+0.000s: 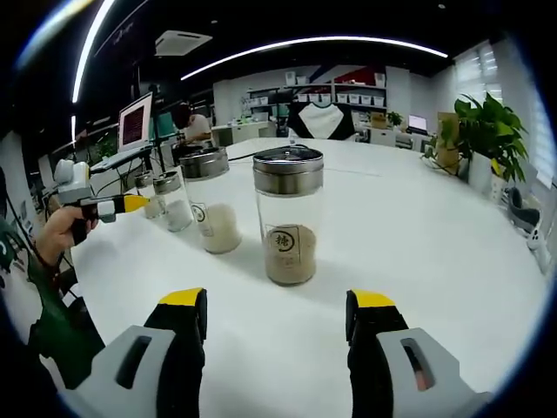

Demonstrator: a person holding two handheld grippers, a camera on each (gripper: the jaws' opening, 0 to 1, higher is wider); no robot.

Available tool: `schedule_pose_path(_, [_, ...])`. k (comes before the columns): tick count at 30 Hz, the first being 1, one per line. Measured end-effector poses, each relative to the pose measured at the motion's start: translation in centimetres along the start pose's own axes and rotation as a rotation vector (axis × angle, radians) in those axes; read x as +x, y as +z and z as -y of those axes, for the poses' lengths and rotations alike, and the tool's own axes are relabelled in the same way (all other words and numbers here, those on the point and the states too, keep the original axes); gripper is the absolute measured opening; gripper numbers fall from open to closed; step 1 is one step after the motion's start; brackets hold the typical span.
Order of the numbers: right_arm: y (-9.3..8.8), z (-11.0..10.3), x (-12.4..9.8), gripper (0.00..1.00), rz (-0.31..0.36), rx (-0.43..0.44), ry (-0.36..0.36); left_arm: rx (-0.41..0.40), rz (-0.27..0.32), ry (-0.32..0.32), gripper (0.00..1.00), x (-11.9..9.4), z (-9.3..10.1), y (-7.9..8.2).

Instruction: Rotate the seasoning bottle until the label or dispensing opening points toward the visible target arrow and the bottle remains upright within the marked orientation range

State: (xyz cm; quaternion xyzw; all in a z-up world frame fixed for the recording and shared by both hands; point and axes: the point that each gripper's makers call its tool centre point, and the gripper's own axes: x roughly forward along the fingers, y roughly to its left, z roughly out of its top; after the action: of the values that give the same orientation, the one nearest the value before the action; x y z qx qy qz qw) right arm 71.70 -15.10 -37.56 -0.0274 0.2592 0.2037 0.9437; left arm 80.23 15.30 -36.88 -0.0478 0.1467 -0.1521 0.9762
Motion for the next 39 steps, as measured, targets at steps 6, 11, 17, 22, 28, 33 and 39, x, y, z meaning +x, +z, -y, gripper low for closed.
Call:
schedule_pose_path(6, [0.0, 0.2, 0.0, 0.65, 0.003, 0.007, -0.008, 0.022, -0.006, -0.010, 0.52, 0.3, -0.5, 0.3])
schedule_pose_path(11, [-0.2, 0.1, 0.4, 0.65, 0.002, 0.016, -0.002, 0.037, 0.018, -0.021, 0.48, 0.6, -0.3, 0.9])
schedule_pose_path(17, [-0.2, -0.2, 0.4, 0.65, 0.006, 0.021, 0.006, 0.057, 0.008, -0.014, 0.32, 0.8, -0.7, 0.5])
schedule_pose_path(22, [-0.3, -0.2, 0.4, 0.65, 0.004, 0.022, 0.004, 0.077, 0.033, -0.044, 0.32, 0.8, -0.5, 0.3])
schedule_pose_path(28, [-0.4, -0.3, 0.5, 0.65, 0.002, 0.022, 0.008, 0.076, 0.031, -0.064, 0.32, 0.8, -0.7, 0.4])
schedule_pose_path(33, [-0.5, -0.3, 0.5, 0.65, 0.000, 0.026, 0.009, 0.084, 0.030, -0.075, 0.32, 0.9, -0.7, 0.5])
schedule_pose_path(39, [-0.6, -0.5, 0.5, 0.65, -0.002, 0.025, 0.011, 0.094, 0.030, -0.101, 0.32, 1.1, -0.9, 0.5])
